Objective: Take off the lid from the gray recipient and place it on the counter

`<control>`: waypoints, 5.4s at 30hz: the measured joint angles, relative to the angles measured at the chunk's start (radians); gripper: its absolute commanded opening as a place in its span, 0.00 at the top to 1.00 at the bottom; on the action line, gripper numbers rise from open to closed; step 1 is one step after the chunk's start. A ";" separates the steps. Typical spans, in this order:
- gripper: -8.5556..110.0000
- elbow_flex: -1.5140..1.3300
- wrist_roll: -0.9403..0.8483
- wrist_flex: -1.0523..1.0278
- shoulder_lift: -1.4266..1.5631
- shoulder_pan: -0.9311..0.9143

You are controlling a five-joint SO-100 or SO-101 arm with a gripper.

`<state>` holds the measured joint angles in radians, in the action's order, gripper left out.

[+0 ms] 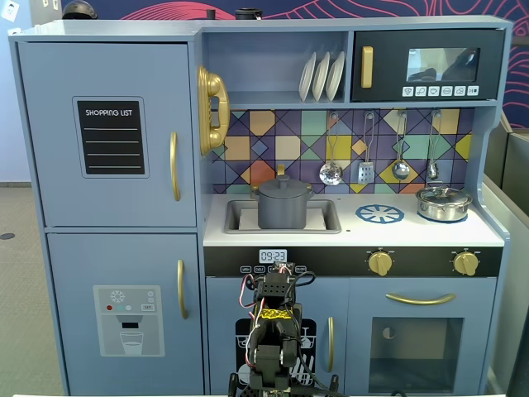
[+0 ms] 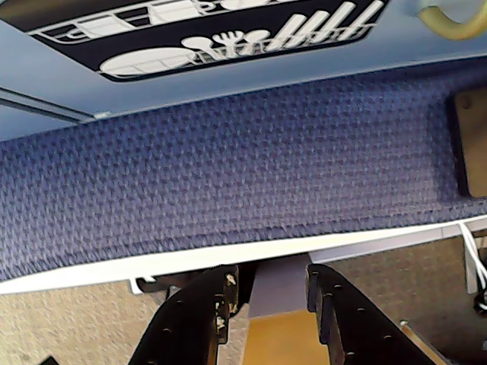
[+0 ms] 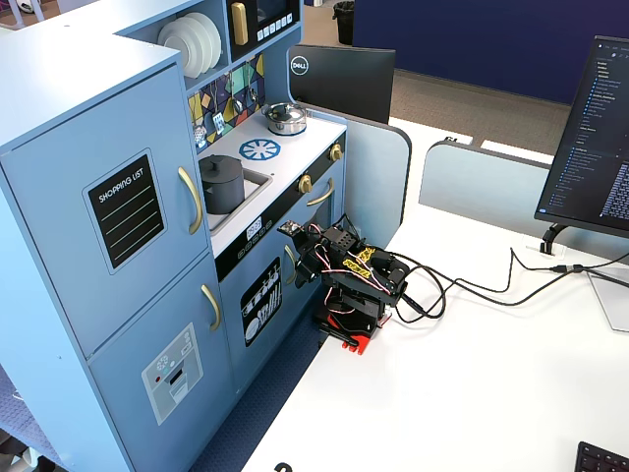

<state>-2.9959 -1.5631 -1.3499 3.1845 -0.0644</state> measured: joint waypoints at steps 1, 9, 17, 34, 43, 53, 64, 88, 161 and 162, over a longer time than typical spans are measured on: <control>0.93 0.009 0.009 0.000 0.000 0.002; 0.93 0.440 -0.021 -0.008 -0.143 -0.011; 0.93 0.873 -0.052 0.339 -0.365 -0.015; 0.78 0.946 -0.031 0.899 -0.669 0.005; 0.79 0.948 -0.044 1.100 -0.821 0.006; 0.81 0.999 -0.061 1.238 -0.986 0.006; 0.93 1.069 -0.061 1.285 -1.112 0.009; 0.93 1.192 -0.020 1.167 -1.019 -0.311; 0.93 0.589 -0.018 0.259 -0.202 -0.060; 0.93 0.532 -0.005 0.256 -0.187 -0.044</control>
<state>-2.4636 -1.5677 -1.0937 2.9974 -0.1089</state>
